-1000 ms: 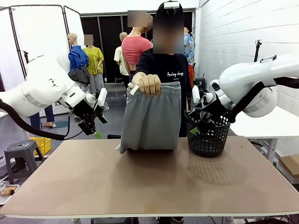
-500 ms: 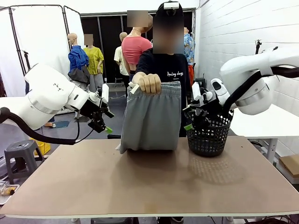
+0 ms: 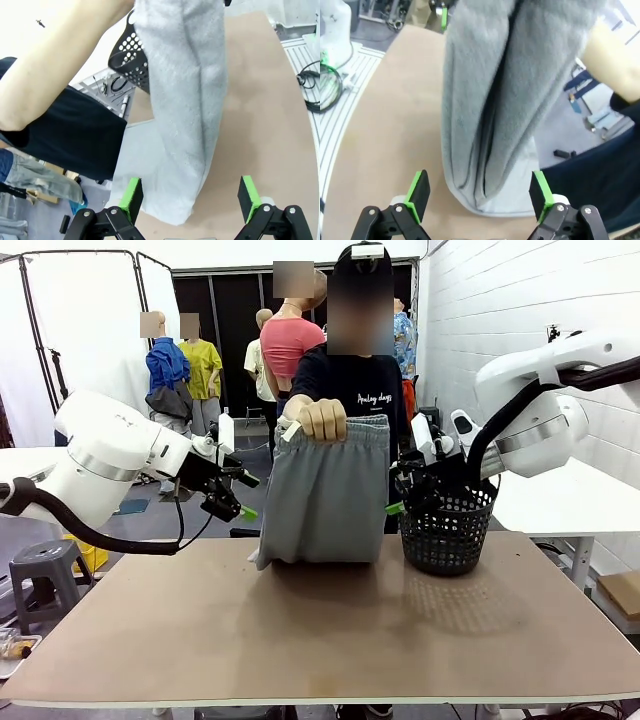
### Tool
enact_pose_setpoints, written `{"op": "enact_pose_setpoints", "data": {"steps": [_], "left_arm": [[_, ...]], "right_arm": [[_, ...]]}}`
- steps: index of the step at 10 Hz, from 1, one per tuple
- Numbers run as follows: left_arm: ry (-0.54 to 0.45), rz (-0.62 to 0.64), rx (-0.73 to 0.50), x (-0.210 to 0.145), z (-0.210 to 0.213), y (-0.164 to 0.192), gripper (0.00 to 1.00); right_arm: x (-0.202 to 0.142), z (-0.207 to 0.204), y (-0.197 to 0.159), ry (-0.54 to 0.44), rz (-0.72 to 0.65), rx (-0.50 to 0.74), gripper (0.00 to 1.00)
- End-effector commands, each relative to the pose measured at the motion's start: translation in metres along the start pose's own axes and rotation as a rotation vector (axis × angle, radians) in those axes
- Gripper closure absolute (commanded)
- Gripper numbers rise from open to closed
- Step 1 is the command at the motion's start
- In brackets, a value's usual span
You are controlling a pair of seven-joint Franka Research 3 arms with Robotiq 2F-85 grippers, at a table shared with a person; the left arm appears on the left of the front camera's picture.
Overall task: Fold the training pants.
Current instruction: Grab both ends of the Training pants handed by a person.
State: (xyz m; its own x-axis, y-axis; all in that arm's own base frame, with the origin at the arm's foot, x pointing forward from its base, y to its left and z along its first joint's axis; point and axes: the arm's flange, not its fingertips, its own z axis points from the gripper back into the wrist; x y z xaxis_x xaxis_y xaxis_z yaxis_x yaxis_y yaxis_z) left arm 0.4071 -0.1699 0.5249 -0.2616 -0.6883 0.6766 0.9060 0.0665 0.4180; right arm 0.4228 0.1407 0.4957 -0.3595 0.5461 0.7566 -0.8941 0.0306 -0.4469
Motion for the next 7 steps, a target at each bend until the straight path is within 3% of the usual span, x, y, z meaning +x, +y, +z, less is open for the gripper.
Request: {"op": "enact_pose_setpoints", "data": {"steps": [1, 4, 7], "left_arm": [[-0.013, -0.005, -0.014, 0.005, -0.004, -0.003, 0.0], [0.011, -0.004, -0.007, 0.001, -0.001, -0.002, 0.0], [-0.099, -0.019, 0.078, 0.0, -0.02, 0.012, 0.0]], "right_arm": [[0.005, -0.002, 0.002, -0.03, 0.01, 0.012, 0.0], [0.001, 0.001, 0.001, 0.009, 0.005, 0.011, 0.0], [0.003, -0.02, -0.002, -0.115, 0.023, -0.023, 0.0]]}}
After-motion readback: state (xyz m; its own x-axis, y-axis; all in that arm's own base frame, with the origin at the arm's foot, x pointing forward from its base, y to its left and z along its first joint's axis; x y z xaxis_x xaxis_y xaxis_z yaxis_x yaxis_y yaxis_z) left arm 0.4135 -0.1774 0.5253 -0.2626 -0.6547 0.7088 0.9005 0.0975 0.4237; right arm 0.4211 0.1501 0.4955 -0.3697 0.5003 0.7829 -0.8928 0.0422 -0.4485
